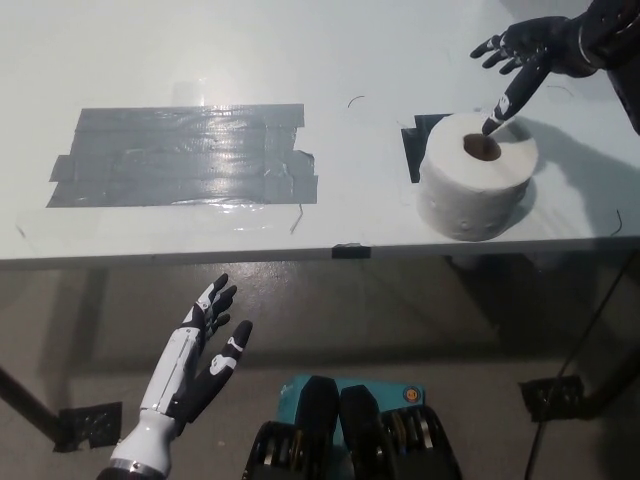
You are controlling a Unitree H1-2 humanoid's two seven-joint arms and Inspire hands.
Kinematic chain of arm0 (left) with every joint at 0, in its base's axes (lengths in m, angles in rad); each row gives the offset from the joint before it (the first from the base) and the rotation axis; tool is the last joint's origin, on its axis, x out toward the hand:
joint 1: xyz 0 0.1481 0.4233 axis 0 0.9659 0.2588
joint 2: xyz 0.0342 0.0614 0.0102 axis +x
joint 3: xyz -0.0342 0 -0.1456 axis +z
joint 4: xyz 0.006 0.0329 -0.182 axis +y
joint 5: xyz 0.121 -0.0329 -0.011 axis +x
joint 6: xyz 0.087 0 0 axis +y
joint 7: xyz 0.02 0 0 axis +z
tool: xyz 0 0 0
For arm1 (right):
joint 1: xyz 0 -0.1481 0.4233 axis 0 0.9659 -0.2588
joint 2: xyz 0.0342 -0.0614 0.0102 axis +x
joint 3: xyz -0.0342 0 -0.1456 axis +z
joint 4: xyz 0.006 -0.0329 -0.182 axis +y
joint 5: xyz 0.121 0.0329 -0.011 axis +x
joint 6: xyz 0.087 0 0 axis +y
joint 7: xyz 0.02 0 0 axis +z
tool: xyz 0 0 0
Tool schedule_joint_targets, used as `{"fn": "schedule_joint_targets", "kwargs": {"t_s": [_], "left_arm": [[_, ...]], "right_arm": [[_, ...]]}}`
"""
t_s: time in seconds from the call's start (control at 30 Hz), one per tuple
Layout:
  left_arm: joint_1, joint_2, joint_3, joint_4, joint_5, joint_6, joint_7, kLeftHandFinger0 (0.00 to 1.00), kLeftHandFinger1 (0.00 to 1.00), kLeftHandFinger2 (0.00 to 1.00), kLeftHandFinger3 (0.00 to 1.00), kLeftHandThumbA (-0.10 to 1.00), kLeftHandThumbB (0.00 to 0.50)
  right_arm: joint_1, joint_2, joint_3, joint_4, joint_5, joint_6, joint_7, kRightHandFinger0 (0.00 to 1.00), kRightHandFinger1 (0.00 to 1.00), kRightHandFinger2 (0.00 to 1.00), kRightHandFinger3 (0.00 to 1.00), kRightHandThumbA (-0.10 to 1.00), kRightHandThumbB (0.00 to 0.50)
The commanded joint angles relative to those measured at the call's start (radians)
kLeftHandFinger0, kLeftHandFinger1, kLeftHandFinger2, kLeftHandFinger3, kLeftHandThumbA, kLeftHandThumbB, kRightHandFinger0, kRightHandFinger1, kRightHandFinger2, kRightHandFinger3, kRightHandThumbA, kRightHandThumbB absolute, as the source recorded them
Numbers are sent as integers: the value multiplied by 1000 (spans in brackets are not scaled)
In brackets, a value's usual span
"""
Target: A toilet paper roll is kept on the black spot on the desk infront of the robot and the robot inserts its right thumb into the hole in the centre to grab the roll. Then it passes the roll to a person.
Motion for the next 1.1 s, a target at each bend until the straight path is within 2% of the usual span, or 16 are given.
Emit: {"fn": "schedule_joint_targets", "kwargs": {"t_s": [0.0, 0.73, 1.07], "left_arm": [[-18, 11, 3, -24, 4, -7, -8, 1000, 1000, 1000, 1000, 759, 16], [-23, 12, -2, -33, 13, 7, -8, 1000, 1000, 1000, 1000, 788, 32], [-37, 13, -1, -29, 7, 4, -11, 1000, 1000, 1000, 1000, 786, 27]], "right_arm": [[-36, -3, 13, -5, -14, -71, -21, 1000, 1000, 1000, 1000, 1000, 500], [13, 39, 45, 34, -51, -1, -120, 1000, 1000, 1000, 1000, 1000, 500], [22, 53, 122, 40, -104, -91, -163, 1000, 1000, 1000, 1000, 1000, 496]]}}
